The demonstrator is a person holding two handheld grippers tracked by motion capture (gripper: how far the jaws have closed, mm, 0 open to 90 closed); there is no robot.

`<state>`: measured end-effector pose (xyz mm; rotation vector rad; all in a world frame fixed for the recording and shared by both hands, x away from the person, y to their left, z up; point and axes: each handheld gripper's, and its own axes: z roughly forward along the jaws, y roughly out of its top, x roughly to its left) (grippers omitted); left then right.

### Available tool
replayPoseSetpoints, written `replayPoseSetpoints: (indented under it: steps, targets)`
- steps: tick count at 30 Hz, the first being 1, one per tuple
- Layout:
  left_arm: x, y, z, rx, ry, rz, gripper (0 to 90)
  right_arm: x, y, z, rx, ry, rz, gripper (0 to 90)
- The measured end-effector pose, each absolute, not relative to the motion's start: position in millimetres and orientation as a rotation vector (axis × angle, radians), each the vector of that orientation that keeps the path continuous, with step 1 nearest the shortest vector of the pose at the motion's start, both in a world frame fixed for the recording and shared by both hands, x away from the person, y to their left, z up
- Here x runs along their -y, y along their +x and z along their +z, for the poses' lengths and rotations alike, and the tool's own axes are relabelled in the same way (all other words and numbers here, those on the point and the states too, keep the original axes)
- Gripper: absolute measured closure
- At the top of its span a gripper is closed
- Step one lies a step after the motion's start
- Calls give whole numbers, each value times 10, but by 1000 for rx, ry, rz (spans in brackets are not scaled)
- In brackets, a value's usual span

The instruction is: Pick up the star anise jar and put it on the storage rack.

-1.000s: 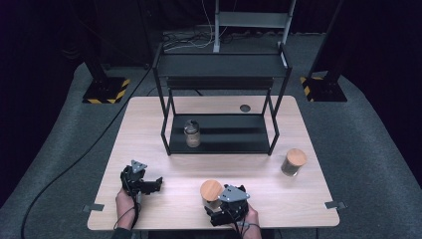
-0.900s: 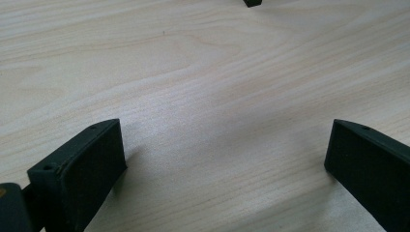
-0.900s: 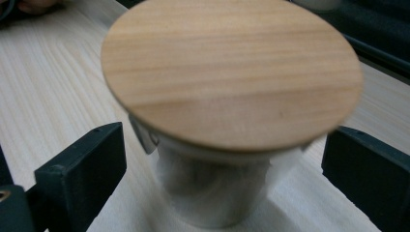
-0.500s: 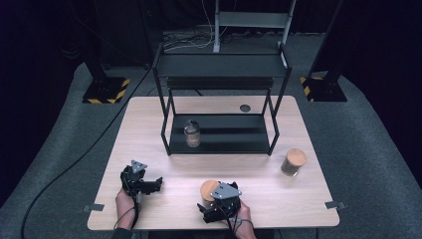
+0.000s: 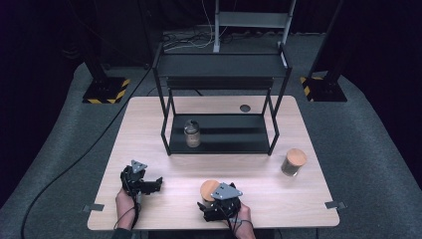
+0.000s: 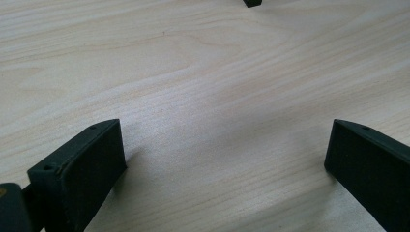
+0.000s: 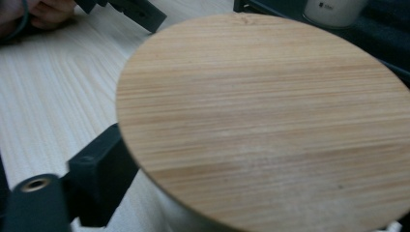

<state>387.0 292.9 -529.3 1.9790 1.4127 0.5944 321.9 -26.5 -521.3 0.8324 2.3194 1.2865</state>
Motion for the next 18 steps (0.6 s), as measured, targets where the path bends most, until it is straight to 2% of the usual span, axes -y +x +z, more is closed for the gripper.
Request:
replayPoseSetpoints:
  steps: [5,18]
  targets:
    - [-2929,3870,-5293,-1412,1980,595,2,292,3209,-5204,-2298,860,1286,243]
    - [-2930,3871,-5293,-1413,1980,592,2,328,3182,-5181,-2269,881,1270,247]
